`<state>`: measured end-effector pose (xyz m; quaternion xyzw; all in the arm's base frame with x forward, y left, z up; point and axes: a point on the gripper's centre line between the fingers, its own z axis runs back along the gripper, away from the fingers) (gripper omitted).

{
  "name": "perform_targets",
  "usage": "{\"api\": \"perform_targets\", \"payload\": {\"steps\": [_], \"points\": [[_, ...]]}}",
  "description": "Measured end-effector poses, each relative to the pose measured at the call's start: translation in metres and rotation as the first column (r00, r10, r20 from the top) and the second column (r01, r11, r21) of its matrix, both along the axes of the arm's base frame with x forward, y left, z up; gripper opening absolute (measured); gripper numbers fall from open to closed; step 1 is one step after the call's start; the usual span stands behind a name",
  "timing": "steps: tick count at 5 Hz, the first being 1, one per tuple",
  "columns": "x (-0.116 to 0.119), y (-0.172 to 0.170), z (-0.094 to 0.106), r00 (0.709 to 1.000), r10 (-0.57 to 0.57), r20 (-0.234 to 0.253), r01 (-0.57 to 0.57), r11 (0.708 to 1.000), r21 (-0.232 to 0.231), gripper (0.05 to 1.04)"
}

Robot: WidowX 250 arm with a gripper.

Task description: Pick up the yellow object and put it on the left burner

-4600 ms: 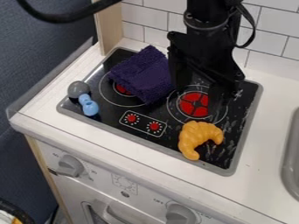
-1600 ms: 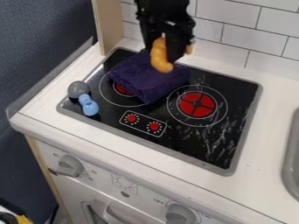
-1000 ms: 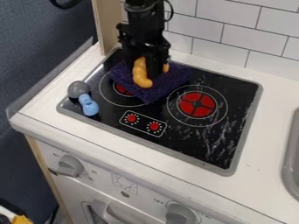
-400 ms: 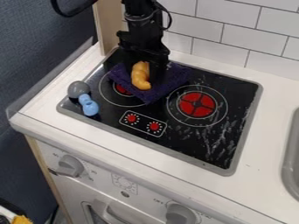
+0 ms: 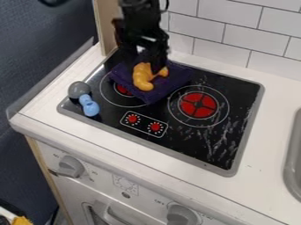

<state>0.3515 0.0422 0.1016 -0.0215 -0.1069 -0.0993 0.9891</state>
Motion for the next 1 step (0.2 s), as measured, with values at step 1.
{"api": "perform_targets", "payload": {"steps": [1], "points": [[-0.0008, 0.0002, 0.0207, 1.0, 0.014, 0.028, -0.014, 1.0, 0.007, 1.0]]}}
